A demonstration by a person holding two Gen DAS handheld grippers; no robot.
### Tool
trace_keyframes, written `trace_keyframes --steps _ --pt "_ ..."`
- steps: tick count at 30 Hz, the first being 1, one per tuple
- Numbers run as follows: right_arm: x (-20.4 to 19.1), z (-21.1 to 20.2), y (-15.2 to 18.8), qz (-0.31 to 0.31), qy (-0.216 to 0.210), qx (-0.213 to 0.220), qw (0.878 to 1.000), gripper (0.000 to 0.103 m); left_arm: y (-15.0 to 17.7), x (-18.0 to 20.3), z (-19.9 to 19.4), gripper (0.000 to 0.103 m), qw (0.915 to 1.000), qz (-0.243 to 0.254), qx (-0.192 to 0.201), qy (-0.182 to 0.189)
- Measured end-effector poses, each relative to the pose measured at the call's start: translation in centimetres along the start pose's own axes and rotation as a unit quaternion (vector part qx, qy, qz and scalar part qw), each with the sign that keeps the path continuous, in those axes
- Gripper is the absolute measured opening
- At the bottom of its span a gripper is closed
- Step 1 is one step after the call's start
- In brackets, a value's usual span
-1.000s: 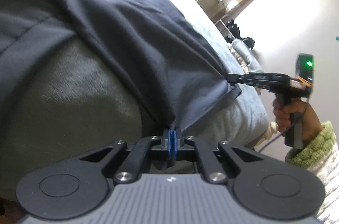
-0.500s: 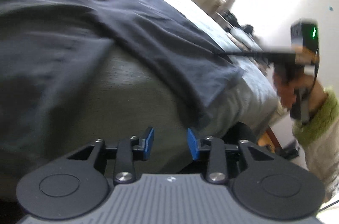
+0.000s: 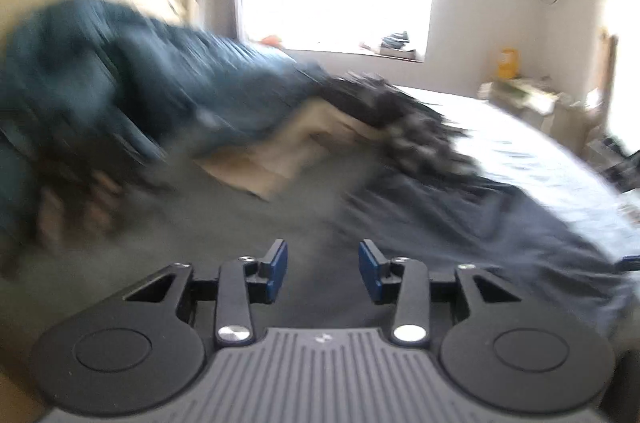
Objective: Fold clothes
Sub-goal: 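Pinch the trouser crotch seam with the right gripper and smooth the legs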
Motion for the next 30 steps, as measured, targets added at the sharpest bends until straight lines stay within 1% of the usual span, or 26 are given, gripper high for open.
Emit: trace_keyframes --steps 1,3,4,6,8,10,11,12,15,17,20,23,27,30 --pt "-1.6 0.4 -0.1 -0.003 -0.026 0.007 1.0 0.016 -0.8 -0.6 -0.6 0.045 0.9997 0.014 0.004 -0.018" --pt "-4.8 2.3 0.4 -0.001 -0.087 0.012 0.996 0.018 -1.1 -1.1 -0.8 0.049 0.9991 0.027 0.007 -0.032" --pt "-6.3 3.6 0.8 0.007 -0.119 0.003 0.993 0.018 -0.6 -1.0 -0.1 0.05 0.9993 0.025 0.0 -0.028" --pt "-9.4 6.6 2.3 0.025 -0.17 -0.035 0.985 0.019 1.8 0.0 2.2 0.05 0.9991 0.032 -0.027 -0.007" --pt "-11.4 9.0 3.4 0.039 -0.189 -0.063 0.979 0.019 4.9 0.9 5.5 0.049 0.9966 0.048 -0.067 0.004" --pt "-12.6 10.7 4.3 0.072 -0.201 -0.091 0.973 0.019 7.6 1.5 8.5 0.046 0.9936 0.06 -0.095 0.007" --pt "-13.1 11.1 4.6 0.084 -0.195 -0.1 0.972 0.019 8.8 1.8 9.8 0.044 0.9923 0.065 -0.105 0.007" --pt "-13.5 11.6 4.8 0.093 -0.188 -0.108 0.972 0.019 9.6 1.9 10.7 0.044 0.9922 0.066 -0.106 0.006" --pt "-14.6 12.3 5.1 0.096 -0.147 -0.116 0.978 0.021 10.7 1.8 12.3 0.044 0.9938 0.051 -0.096 0.021" --pt "-15.1 13.2 5.2 0.104 -0.14 -0.128 0.976 0.021 11.2 1.6 13.0 0.044 0.994 0.044 -0.095 0.029" --pt "-16.1 14.1 5.4 0.095 -0.105 -0.141 0.98 0.021 11.9 1.4 13.5 0.044 0.9934 0.054 -0.097 0.028" --pt "-16.5 13.9 5.9 0.094 -0.079 -0.146 0.982 0.021 12.5 1.4 13.3 0.044 0.9936 0.065 -0.088 0.029" --pt "-16.0 13.4 6.6 0.111 -0.053 -0.155 0.98 0.021 12.2 0.5 12.8 0.046 0.9948 0.07 -0.07 0.021" --pt "-15.6 13.5 6.9 0.131 -0.044 -0.159 0.978 0.021 12.2 -0.4 13.1 0.048 0.9945 0.063 -0.078 0.031"
Point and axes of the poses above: each gripper's, at about its wrist camera, not at the fingertips, and z roughly the way its jaws point, x to its right, y to its underside, the point moved 2 cm from there along z, roughly the way its jaws point, and after that the axes turned 3 degrees about -x, right-handed, at the moved point
